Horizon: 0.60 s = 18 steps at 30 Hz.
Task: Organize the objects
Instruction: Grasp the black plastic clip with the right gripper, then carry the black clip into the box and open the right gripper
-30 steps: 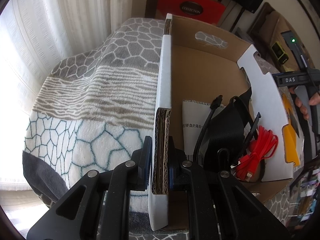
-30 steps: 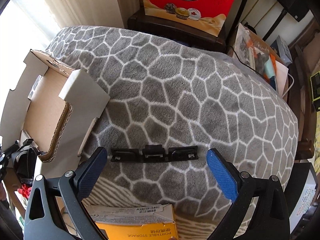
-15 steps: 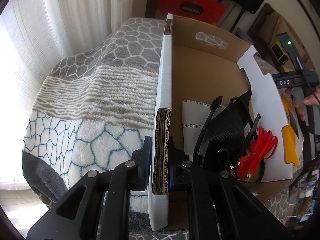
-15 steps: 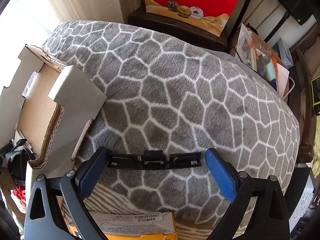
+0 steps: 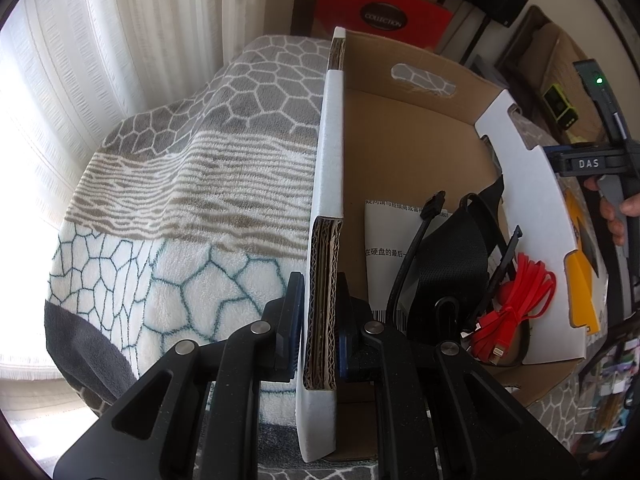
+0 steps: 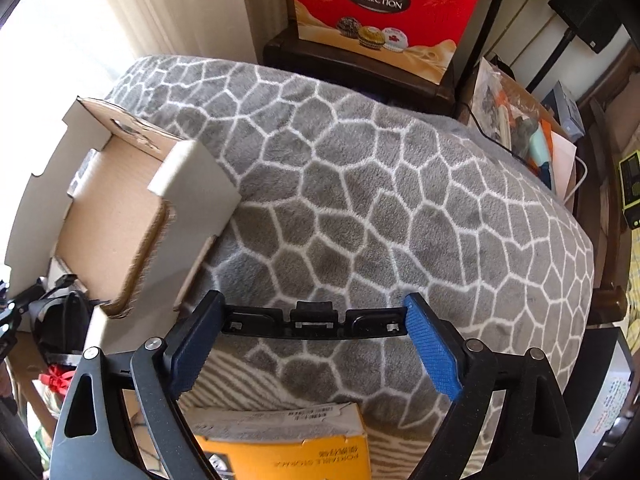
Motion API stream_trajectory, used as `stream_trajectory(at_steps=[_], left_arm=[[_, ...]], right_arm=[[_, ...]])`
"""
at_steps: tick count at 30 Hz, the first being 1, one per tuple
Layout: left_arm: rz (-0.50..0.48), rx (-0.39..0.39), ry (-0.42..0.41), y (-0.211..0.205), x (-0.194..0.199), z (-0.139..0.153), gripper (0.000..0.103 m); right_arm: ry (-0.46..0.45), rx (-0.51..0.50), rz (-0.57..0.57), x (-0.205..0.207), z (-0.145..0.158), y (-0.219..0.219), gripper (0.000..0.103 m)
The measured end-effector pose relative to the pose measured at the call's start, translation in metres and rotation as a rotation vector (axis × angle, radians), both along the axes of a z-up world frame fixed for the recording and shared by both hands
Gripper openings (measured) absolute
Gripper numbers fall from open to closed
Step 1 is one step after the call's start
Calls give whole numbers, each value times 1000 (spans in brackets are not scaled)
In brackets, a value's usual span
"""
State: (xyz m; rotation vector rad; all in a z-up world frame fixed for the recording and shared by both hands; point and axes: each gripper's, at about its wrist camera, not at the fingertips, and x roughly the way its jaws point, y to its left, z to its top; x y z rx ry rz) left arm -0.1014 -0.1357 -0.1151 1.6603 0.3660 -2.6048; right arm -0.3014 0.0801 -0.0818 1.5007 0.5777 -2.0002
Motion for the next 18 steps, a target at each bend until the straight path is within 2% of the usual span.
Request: stream_trajectory(at_steps=[10, 18], left_arm=[[5, 6, -1, -3, 1, -1, 11], [11, 11, -5, -2, 1, -1, 11]], right_arm=[[47, -84, 72, 42, 52, -19, 91], [49, -123, 171, 86, 68, -53, 91]])
